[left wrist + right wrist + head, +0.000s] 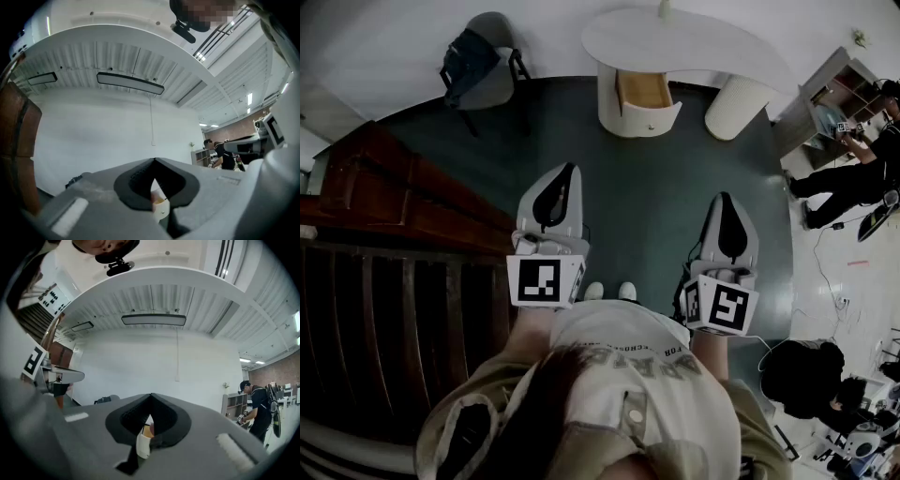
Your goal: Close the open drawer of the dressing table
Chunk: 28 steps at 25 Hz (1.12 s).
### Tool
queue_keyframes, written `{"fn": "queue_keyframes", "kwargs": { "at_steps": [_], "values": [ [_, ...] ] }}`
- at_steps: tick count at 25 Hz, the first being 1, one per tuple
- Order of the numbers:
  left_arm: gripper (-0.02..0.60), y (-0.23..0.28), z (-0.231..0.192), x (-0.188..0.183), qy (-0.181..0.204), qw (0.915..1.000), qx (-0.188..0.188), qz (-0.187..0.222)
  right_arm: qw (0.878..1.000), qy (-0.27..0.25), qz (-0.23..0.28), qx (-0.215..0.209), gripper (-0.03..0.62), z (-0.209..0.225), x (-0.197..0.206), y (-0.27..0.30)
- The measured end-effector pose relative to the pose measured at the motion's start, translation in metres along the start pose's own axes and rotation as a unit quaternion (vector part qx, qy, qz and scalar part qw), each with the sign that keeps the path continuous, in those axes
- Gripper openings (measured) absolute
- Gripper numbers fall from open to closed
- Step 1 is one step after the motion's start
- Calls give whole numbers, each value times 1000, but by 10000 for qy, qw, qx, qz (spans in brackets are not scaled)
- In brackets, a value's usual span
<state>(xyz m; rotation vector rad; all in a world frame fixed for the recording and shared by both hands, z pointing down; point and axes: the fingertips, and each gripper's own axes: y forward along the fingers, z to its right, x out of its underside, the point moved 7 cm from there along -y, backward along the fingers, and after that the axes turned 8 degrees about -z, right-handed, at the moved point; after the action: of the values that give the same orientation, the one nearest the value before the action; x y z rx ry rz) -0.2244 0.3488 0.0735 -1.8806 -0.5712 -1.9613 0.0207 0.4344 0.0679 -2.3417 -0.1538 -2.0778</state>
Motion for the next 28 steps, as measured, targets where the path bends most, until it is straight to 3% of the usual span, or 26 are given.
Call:
{"fn": "queue_keyframes", "kwargs": {
  "at_steps": [13,24,25,28],
  "values": [
    [6,4,6,3,145,9998,46,-123,10000,-72,11,24,-2,5,2,-1],
    [6,5,9,-1,157,9999,0,-69,9989,427,155,-67,5,18,6,-2],
    [32,6,9,0,138,9999,24,-51,9990,413,146,-108,45,17,7,-1],
    [204,8,9,2,136,9997,189,42,9988,353,132,-324,230,14,9,2]
  ]
}}
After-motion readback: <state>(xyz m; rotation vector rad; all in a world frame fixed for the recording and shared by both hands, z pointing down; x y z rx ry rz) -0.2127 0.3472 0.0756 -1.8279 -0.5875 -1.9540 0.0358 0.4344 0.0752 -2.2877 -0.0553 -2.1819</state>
